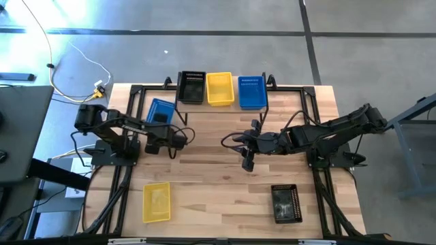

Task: Stack baskets on shelf by color
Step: Stack the blue bin on top of the blue bins on the shelf

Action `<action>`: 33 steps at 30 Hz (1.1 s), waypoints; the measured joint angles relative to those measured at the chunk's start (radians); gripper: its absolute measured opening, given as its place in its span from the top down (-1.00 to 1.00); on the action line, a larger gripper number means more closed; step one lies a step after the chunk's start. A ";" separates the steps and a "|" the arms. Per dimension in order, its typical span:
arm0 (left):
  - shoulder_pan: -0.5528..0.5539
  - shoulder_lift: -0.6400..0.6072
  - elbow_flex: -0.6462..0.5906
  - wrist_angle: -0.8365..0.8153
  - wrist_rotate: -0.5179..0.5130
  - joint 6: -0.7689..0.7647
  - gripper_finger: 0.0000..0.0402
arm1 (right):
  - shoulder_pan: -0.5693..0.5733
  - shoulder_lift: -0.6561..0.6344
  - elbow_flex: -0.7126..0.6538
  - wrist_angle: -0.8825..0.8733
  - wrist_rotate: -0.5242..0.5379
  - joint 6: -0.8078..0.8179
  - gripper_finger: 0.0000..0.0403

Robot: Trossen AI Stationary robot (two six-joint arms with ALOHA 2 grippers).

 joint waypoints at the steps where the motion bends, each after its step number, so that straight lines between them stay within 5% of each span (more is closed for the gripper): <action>1: -0.019 -0.010 0.000 0.002 0.001 -0.002 0.99 | 0.000 0.000 0.000 0.000 0.000 0.003 0.36; 11: -0.132 -0.044 0.122 -0.142 0.040 -0.086 1.00 | 0.000 0.000 0.000 0.000 0.000 0.045 0.36; 19: -0.203 -0.044 0.251 -0.363 0.179 -0.166 1.00 | 0.000 0.000 0.000 0.000 -0.030 0.069 0.36; 24: -0.255 -0.044 0.321 -0.365 0.315 -0.189 1.00 | 0.000 0.000 0.000 0.000 -0.043 0.090 0.36; 33: -0.388 -0.044 0.445 -0.366 0.380 -0.296 1.00 | 0.000 0.000 0.000 0.000 -0.048 0.176 0.36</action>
